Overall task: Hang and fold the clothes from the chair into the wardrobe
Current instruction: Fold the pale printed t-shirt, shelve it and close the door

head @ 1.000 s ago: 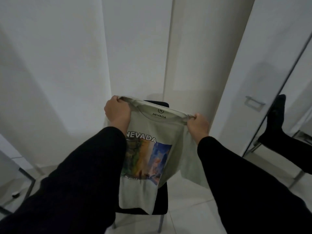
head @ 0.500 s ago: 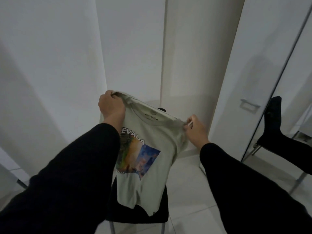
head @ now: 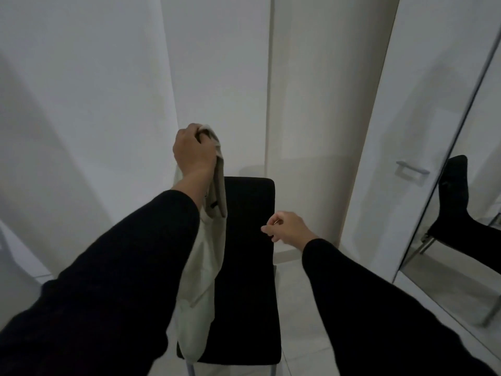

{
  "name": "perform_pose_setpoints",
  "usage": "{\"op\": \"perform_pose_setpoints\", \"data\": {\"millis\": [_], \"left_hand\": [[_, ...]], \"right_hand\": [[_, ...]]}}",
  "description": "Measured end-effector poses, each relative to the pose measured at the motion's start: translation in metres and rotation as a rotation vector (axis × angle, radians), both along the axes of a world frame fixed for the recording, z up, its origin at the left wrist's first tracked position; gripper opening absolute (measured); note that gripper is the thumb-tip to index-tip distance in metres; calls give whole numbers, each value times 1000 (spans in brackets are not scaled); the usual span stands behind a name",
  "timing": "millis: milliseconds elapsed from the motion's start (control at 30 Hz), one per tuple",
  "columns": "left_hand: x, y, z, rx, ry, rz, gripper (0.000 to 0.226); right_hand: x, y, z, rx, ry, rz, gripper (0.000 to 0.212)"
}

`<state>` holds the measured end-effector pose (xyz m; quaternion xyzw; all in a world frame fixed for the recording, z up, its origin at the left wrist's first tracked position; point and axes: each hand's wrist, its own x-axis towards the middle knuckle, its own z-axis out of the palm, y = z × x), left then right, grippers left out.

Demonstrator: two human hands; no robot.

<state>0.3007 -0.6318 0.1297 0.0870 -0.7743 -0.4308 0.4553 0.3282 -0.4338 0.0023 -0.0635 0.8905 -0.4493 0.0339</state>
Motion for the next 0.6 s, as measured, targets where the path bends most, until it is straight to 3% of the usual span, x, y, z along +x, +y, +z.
{"op": "perform_pose_setpoints", "data": {"millis": [267, 433, 600], "left_hand": [[11, -11, 30, 36, 67, 55, 27], [17, -9, 31, 33, 50, 64, 27], [20, -7, 29, 18, 25, 50, 27]], "right_hand": [[10, -51, 10, -144, -110, 212, 34], [17, -65, 14, -192, -87, 226, 44], [17, -58, 7, -99, -34, 137, 15]]}}
